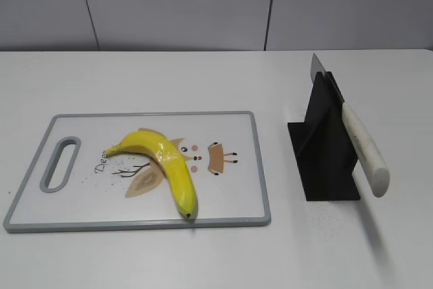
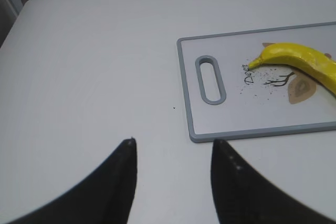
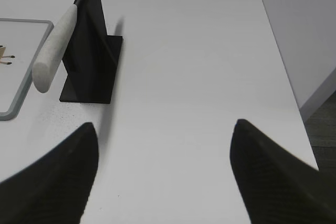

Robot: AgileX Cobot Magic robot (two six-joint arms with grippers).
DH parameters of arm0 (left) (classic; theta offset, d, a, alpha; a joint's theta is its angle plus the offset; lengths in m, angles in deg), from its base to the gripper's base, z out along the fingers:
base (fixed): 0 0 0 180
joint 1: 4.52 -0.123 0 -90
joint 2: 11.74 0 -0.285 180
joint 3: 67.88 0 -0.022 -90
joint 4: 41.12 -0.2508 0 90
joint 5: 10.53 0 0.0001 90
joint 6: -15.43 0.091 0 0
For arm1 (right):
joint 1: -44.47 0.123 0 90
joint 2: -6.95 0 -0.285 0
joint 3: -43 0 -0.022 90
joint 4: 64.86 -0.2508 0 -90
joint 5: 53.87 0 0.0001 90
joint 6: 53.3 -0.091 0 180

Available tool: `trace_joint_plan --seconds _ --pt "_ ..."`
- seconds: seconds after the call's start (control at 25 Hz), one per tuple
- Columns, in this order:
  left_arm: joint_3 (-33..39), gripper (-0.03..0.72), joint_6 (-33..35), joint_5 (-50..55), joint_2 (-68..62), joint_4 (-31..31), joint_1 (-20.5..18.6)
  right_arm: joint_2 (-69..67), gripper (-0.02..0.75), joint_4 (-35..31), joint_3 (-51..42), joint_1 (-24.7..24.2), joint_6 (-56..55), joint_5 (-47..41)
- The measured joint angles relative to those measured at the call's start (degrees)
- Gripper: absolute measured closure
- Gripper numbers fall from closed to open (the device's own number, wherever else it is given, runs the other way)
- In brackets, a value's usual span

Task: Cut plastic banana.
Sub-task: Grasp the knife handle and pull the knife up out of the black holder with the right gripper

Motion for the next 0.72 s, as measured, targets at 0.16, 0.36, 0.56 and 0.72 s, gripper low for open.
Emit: trace_joint_plan --seconds 0.16,0.36,0.56,0.72 --pt "0.0 0.242 0.0 0.0 0.0 0.0 0.0 0.0 0.146 0.05 0.0 0.0 0.0 0.0" --pt "0.0 0.243 0.0 0.0 0.0 0.0 0.0 0.0 0.146 0.05 0.0 0.0 0.0 0.0" --pt "0.0 0.243 0.0 0.0 0.0 0.0 0.0 -0.32 0.146 0.41 0.41 0.0 0.52 0.09" --pt "0.0 0.243 0.0 0.0 0.0 0.0 0.0 -6.55 0.146 0.29 2.95 0.0 0.78 0.04"
